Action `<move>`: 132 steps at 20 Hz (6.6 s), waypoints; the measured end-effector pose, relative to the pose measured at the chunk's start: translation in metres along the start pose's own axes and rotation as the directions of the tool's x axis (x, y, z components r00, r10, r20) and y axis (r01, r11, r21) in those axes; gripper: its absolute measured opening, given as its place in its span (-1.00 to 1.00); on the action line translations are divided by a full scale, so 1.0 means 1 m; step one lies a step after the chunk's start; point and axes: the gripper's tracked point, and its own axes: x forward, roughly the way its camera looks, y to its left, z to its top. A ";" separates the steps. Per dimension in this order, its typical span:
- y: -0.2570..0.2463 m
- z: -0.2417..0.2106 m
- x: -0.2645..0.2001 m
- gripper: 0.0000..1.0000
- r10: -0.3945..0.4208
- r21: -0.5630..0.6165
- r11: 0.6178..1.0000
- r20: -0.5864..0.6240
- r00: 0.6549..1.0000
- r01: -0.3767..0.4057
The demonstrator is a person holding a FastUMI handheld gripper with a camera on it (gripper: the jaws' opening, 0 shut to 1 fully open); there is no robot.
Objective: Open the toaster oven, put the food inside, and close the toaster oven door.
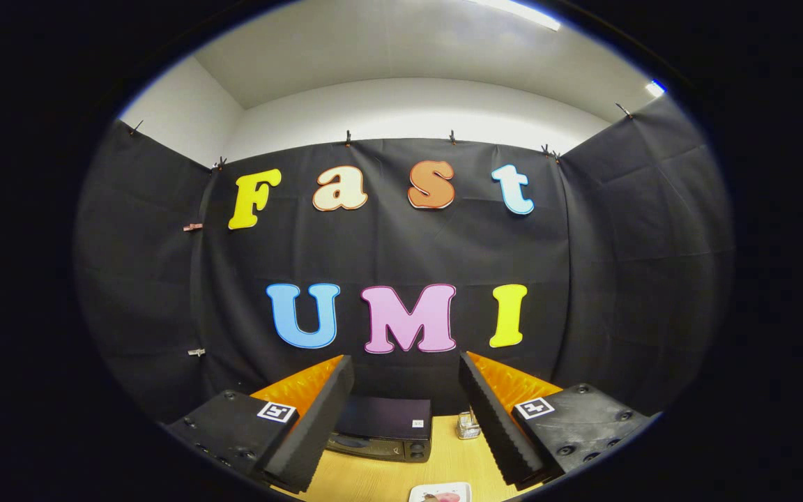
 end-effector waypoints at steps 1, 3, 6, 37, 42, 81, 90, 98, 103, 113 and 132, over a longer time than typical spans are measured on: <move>-0.001 -0.001 0.001 0.96 -0.002 -0.001 1.000 -0.001 1.000 0.002; -0.002 -0.002 0.002 0.96 -0.005 -0.003 1.000 -0.003 1.000 0.005; 0.000 -0.006 0.006 0.96 -0.002 -0.006 1.000 -0.010 1.000 0.002; 0.132 -0.411 0.198 0.97 -0.001 0.039 0.999 -0.434 0.901 0.019; 0.108 -0.448 0.198 0.98 -0.092 0.007 0.994 -0.519 0.850 0.112; 0.081 -0.470 0.033 0.95 0.131 0.125 0.991 -0.770 0.625 -0.053; -0.144 -0.474 -0.026 0.98 0.004 0.018 1.000 -0.872 0.490 0.024; -0.204 -0.558 -0.047 0.32 0.027 0.085 0.977 -0.960 0.280 0.195; -0.195 -0.582 -0.046 0.18 -0.005 0.023 0.993 -0.972 0.233 0.117; -0.199 -0.590 -0.043 -0.72 -0.032 -0.022 0.995 -0.993 0.117 0.093; -0.172 -0.587 -0.065 -0.90 0.476 0.453 0.741 -0.875 0.089 0.496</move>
